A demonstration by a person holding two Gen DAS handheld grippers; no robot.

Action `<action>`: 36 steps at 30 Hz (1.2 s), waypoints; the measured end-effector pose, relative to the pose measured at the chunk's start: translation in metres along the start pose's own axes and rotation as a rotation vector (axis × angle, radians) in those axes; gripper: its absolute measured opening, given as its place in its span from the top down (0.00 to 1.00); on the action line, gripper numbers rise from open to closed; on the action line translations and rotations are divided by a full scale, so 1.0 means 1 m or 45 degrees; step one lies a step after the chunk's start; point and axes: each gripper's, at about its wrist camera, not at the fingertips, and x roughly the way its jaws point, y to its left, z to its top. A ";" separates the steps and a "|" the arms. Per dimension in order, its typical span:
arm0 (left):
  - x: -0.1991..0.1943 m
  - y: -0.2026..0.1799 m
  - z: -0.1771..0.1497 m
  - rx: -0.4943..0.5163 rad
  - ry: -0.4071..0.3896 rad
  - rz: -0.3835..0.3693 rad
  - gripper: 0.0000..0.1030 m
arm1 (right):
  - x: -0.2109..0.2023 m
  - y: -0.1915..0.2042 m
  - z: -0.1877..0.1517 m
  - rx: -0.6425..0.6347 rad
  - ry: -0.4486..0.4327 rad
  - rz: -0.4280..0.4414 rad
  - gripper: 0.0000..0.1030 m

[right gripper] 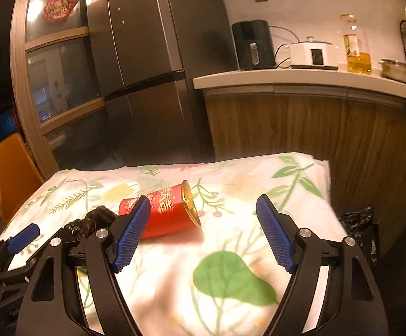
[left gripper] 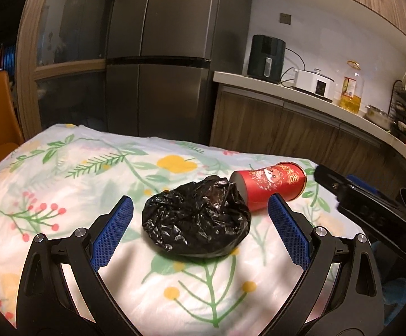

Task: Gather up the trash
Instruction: 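Grasp the black plastic bag with the left gripper while the right gripper grasps the red cup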

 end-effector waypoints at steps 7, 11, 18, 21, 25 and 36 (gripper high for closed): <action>0.012 -0.002 0.002 0.006 0.022 -0.017 0.07 | 0.029 -0.001 0.006 0.031 0.075 0.101 0.30; 0.018 0.001 0.001 -0.010 0.050 -0.012 0.08 | 0.041 -0.001 0.006 0.043 0.128 0.143 0.36; 0.028 0.002 -0.004 -0.017 0.104 -0.029 0.11 | 0.045 0.005 0.005 0.007 0.153 0.223 0.60; 0.034 0.003 -0.007 -0.022 0.143 -0.056 0.22 | 0.042 0.009 0.003 -0.014 0.142 0.267 0.73; 0.045 0.010 -0.010 -0.067 0.215 -0.090 0.42 | 0.040 0.018 0.001 -0.062 0.157 0.312 0.88; 0.053 0.013 -0.017 -0.090 0.260 -0.160 0.80 | 0.030 0.028 0.001 -0.120 0.130 0.336 0.95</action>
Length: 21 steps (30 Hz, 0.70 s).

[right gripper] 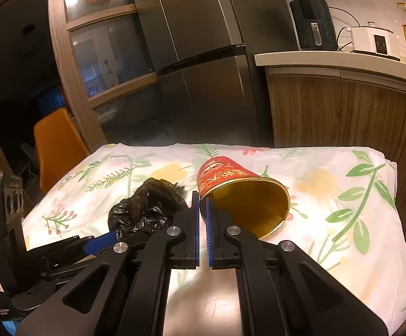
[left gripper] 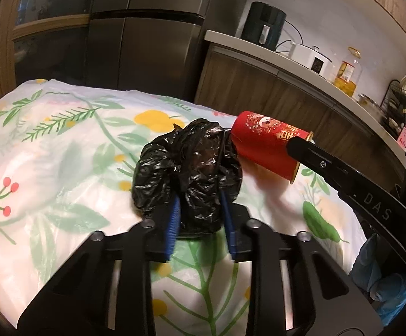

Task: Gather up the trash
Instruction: 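Grasp the black plastic bag with the left gripper while the right gripper grasps the red cup, then carry the black bag and red cup over the black bin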

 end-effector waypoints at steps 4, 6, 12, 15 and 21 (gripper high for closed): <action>-0.008 0.001 0.000 -0.012 -0.032 -0.010 0.92 | -0.009 0.005 0.000 -0.004 -0.023 -0.018 0.96; -0.015 0.001 -0.001 -0.008 -0.054 -0.007 0.94 | -0.016 0.007 0.000 -0.011 -0.040 -0.038 0.96; -0.039 -0.007 0.000 0.020 -0.109 0.018 0.94 | -0.042 0.012 0.000 -0.028 -0.084 -0.073 0.96; -0.051 -0.012 -0.001 0.029 -0.127 0.026 0.95 | -0.059 0.017 0.001 -0.039 -0.114 -0.096 0.96; -0.074 -0.026 -0.001 0.037 -0.143 0.022 0.95 | -0.096 0.023 0.005 -0.060 -0.172 -0.118 0.96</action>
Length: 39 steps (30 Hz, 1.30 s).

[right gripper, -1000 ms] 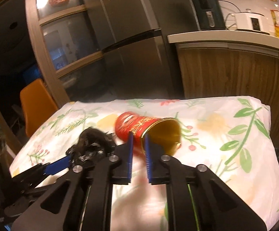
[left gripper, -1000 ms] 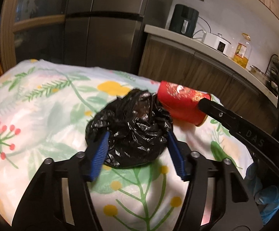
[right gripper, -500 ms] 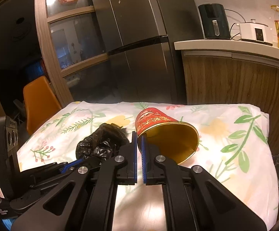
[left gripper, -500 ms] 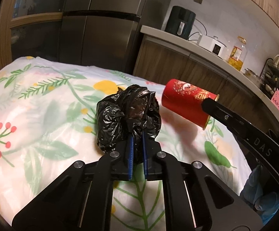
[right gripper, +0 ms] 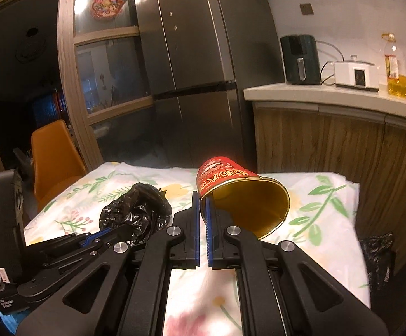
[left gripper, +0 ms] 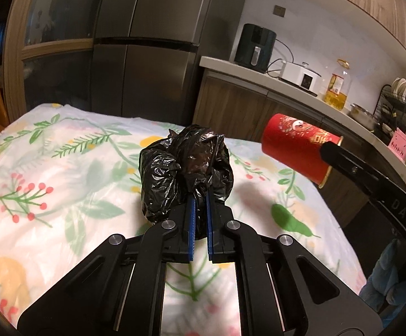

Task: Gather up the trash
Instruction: 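Carry the black bag and red cup over the black bin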

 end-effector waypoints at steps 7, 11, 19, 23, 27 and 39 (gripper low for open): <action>-0.033 -0.033 0.009 0.049 -0.058 -0.038 0.95 | -0.050 -0.008 0.009 0.004 -0.078 -0.053 0.96; -0.050 -0.059 0.013 0.084 -0.089 -0.083 0.95 | -0.079 -0.017 0.013 0.010 -0.119 -0.100 0.96; -0.071 -0.119 0.011 0.173 -0.122 -0.200 0.95 | -0.137 -0.042 0.013 0.029 -0.192 -0.231 0.96; -0.075 -0.152 0.004 0.222 -0.121 -0.265 0.95 | -0.163 -0.060 0.009 0.044 -0.217 -0.306 0.96; -0.077 -0.184 -0.002 0.271 -0.117 -0.327 0.95 | -0.185 -0.079 0.006 0.070 -0.239 -0.381 0.96; -0.074 -0.265 -0.014 0.378 -0.105 -0.487 0.95 | -0.234 -0.125 -0.007 0.142 -0.286 -0.559 0.96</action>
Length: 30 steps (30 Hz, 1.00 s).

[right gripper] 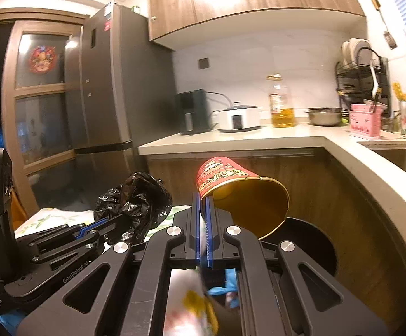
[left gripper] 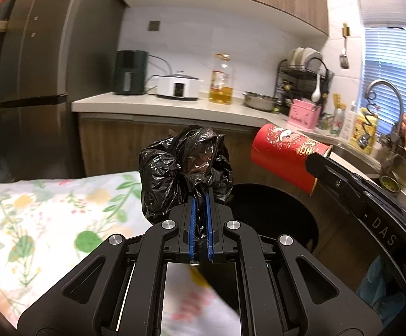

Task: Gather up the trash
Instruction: 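Carry the black bag and red cup over the black bin, then open both grippers over the bin to drop the bag and cup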

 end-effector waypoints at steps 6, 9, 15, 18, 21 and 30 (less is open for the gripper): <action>0.019 -0.024 -0.002 0.031 0.017 -0.054 0.95 | -0.003 -0.020 -0.003 0.023 0.001 -0.060 0.96; 0.026 -0.031 -0.003 0.038 0.026 -0.074 0.95 | -0.003 -0.026 -0.005 0.031 0.005 -0.079 0.96; 0.040 -0.043 -0.003 0.065 0.038 -0.090 0.94 | 0.001 -0.038 -0.007 0.049 0.017 -0.105 0.96; 0.046 -0.046 -0.003 0.066 0.048 -0.101 0.94 | 0.004 -0.041 -0.008 0.052 0.026 -0.112 0.96; 0.052 -0.049 -0.004 0.071 0.054 -0.107 0.94 | 0.007 -0.045 -0.009 0.055 0.036 -0.119 0.96; 0.062 -0.049 -0.006 0.075 0.066 -0.127 0.94 | 0.013 -0.051 -0.010 0.068 0.053 -0.118 0.96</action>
